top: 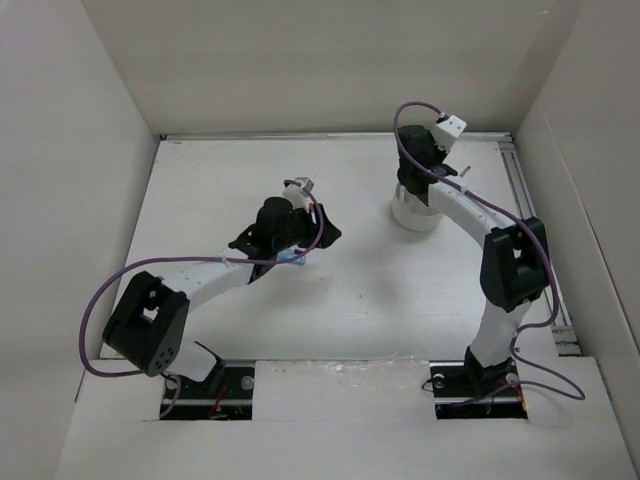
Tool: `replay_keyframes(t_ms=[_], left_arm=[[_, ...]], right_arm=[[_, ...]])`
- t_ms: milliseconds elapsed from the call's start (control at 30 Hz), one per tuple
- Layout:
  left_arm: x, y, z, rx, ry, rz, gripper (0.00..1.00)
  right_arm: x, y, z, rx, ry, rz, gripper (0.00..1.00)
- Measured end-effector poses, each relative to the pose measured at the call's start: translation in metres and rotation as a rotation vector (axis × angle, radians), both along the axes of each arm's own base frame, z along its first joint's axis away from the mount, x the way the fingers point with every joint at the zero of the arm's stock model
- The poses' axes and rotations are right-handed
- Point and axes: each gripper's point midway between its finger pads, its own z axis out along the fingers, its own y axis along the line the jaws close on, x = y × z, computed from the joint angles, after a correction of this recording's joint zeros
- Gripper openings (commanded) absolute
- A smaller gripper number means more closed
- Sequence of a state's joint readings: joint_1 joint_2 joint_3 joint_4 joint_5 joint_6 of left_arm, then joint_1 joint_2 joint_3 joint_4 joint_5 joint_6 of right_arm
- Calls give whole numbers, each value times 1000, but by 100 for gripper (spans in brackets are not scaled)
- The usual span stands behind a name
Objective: Sort the stationery into containers
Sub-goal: Place the pen in the storage box.
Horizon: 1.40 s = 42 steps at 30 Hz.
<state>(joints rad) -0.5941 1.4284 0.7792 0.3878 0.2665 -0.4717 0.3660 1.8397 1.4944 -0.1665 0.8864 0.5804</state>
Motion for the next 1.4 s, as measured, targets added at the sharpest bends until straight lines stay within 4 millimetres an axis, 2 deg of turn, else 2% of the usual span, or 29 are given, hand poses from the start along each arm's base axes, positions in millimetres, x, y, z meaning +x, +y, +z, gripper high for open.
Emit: replay_keyframes(t_ms=[133,300,433,533,567,700,800,933,1000,1033,1100,1133,1200,1300,1400], left_arm=[[5,5,-6,27,11,37,49],[11,15,-16,78,33,99,49],[22,24,-20,128,44,167,49],[30,31,-25,171,53,221,49],[33,33,-27,186,56,239,49],[39,43,-39,245,78,292,49],[42,49,-49,289,97,323,47],[46,54,-60,333,117,350,45],[48,56,-64,350,124,360,40],[49,56,-65,356,124,364,39],[50,57,-67,368,128,367,33],[52,58,-69,375,129,370,33],[56,60,-73,406,134,388,33],[67,57,-78,433,129,412,33],[71,62,-90,474,144,432,33]], right_arm=[[-1,10,-12,-42,30,6,4],[-5,22,-18,-96,51,11,6],[-6,28,-24,-128,62,7,17],[-7,29,-27,-147,72,0,32],[-7,28,-27,-149,72,-2,40],[-7,30,-22,-155,61,-6,56],[-6,32,-21,-157,59,0,64],[-8,41,-16,-145,50,24,64],[-14,50,-7,-109,25,52,55],[-18,55,-2,-91,13,69,29],[-30,65,11,-22,-22,116,0],[-42,73,31,43,-67,152,0],[-51,85,45,146,-112,225,0],[-74,93,48,254,-119,314,0],[-89,104,39,327,-101,388,2]])
